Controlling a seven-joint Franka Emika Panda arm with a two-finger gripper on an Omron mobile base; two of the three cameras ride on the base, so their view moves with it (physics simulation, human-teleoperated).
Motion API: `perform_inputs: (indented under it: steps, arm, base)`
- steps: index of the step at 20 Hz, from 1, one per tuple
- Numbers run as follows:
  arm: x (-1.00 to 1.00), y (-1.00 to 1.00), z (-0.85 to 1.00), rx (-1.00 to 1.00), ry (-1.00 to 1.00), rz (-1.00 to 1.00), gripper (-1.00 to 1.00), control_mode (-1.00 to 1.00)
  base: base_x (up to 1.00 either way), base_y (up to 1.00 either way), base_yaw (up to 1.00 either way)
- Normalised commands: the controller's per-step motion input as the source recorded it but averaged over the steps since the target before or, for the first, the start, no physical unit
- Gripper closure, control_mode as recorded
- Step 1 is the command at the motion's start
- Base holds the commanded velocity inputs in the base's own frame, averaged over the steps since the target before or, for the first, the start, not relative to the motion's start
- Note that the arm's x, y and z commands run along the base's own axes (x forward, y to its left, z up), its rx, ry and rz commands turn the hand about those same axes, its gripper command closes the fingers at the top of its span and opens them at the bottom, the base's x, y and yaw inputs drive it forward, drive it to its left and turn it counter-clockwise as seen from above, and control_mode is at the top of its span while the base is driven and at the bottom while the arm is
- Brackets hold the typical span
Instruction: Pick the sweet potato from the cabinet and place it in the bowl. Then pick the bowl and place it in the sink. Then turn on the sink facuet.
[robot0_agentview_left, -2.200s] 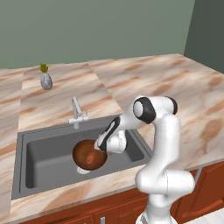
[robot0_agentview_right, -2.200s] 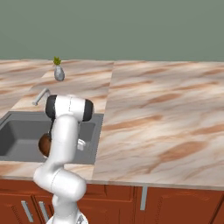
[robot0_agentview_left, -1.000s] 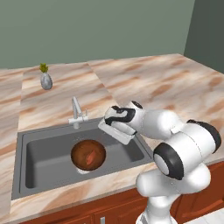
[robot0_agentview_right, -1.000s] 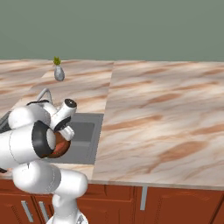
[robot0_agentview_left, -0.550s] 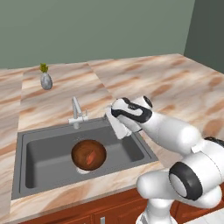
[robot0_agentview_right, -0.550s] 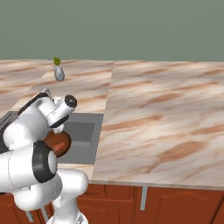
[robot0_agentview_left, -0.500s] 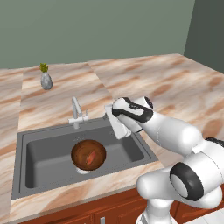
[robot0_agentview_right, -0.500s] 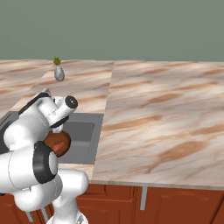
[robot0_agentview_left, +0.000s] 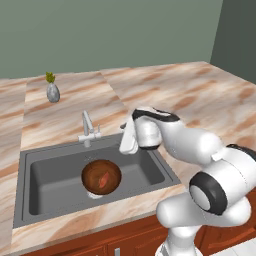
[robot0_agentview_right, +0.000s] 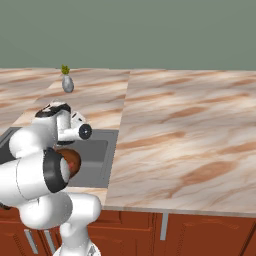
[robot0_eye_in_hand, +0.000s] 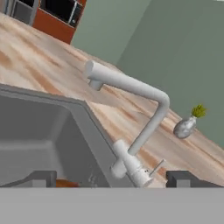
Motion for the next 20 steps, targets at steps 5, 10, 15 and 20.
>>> perform_inputs:
  steps: [5,10,15,20]
  arm:
    - [0.56,0.0,-0.07,0.48,0.1,-0.18,-1.0,-1.0]
    - [0.51,0.13,-0.3,0.14,0.03,0.0,-1.0,-1.0]
    - [0.58,0.19,0.0,0.06,0.05,0.0,-1.0,-1.0]
    - [0.75,0.17,0.0,0.04,0.15,0.0,-1.0,-1.0]
  base:
    - [0.0,0.0,0.0]
    - [0.0,0.0,0.0]
    - [0.0,0.0,0.0]
    - [0.0,0.0,0.0]
